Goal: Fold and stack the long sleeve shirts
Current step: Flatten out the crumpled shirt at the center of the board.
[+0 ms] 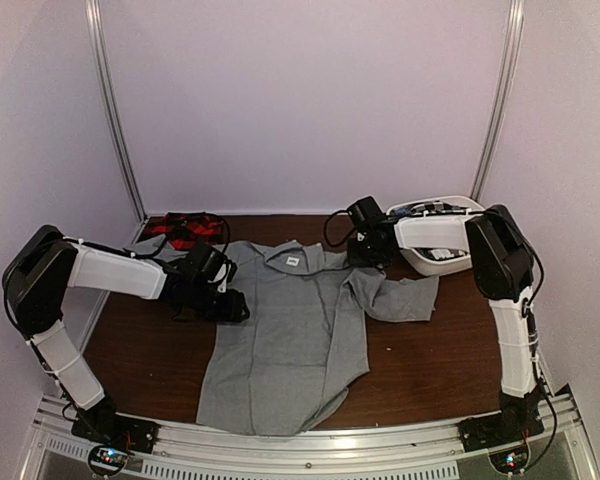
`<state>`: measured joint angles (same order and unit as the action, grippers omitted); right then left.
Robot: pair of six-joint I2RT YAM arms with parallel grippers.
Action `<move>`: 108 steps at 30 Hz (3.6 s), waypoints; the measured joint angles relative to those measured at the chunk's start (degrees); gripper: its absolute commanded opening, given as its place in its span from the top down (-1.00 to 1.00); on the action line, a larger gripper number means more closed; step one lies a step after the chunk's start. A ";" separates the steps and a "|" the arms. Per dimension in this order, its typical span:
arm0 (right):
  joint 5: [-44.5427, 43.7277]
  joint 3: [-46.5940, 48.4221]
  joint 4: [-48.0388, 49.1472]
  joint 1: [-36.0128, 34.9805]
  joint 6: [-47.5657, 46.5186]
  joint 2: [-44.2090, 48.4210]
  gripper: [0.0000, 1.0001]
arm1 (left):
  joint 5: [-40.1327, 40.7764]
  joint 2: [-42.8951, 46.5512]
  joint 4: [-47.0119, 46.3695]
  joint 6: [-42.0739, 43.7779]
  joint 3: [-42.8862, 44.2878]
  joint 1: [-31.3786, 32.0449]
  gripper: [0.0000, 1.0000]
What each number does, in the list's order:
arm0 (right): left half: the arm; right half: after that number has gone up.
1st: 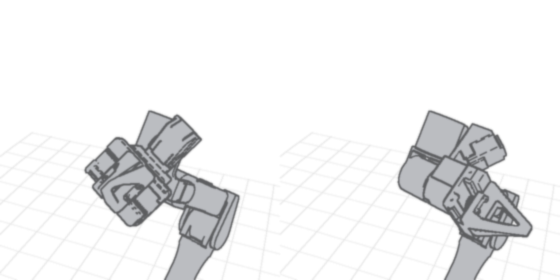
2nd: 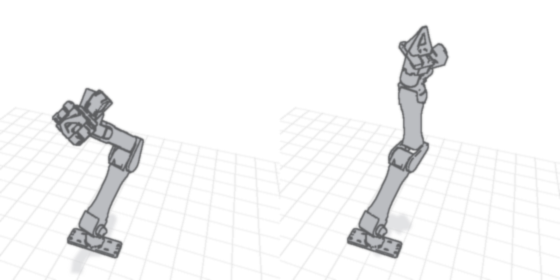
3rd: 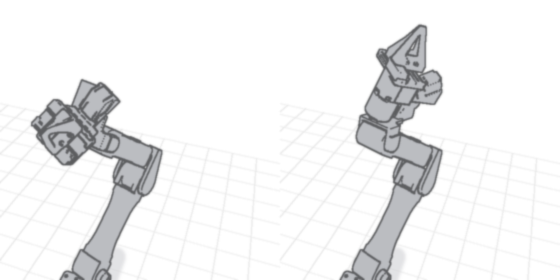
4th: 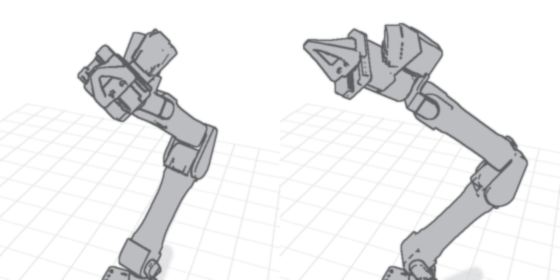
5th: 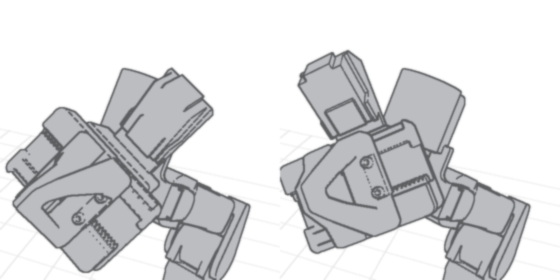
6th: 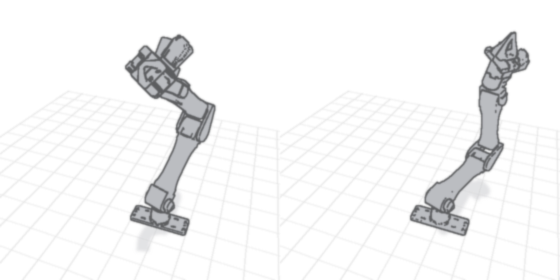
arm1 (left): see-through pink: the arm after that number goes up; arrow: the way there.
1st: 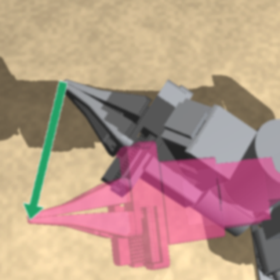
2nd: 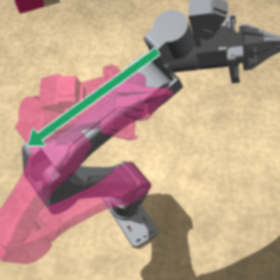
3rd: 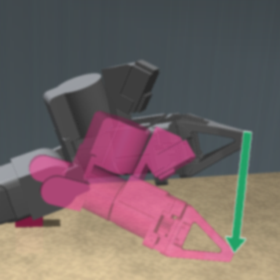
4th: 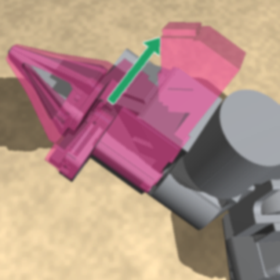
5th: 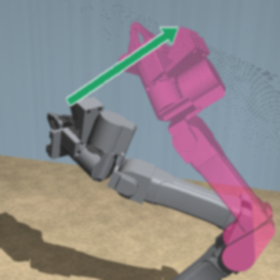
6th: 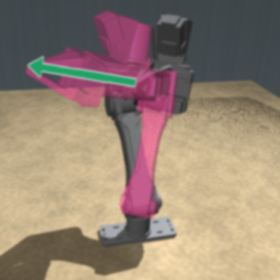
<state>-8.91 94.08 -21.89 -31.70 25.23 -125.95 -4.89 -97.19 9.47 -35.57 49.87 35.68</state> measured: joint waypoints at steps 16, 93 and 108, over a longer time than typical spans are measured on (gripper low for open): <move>5.18 14.12 -3.21 4.57 -4.07 -10.64 -0.10 | 1.86 1.05 3.04 1.20 0.24 0.00 -0.16; 2.95 -46.51 -1.57 -33.55 22.82 38.77 -0.26 | 2.58 -7.69 -3.41 2.60 6.16 -2.36 -0.15; 8.46 -49.72 4.46 -37.83 29.20 37.22 0.91 | 2.62 -7.69 -3.37 2.62 6.16 -2.38 -0.16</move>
<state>-0.45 44.36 -17.43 -69.54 54.43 -88.73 -2.26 -104.88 6.11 -32.95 56.03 33.30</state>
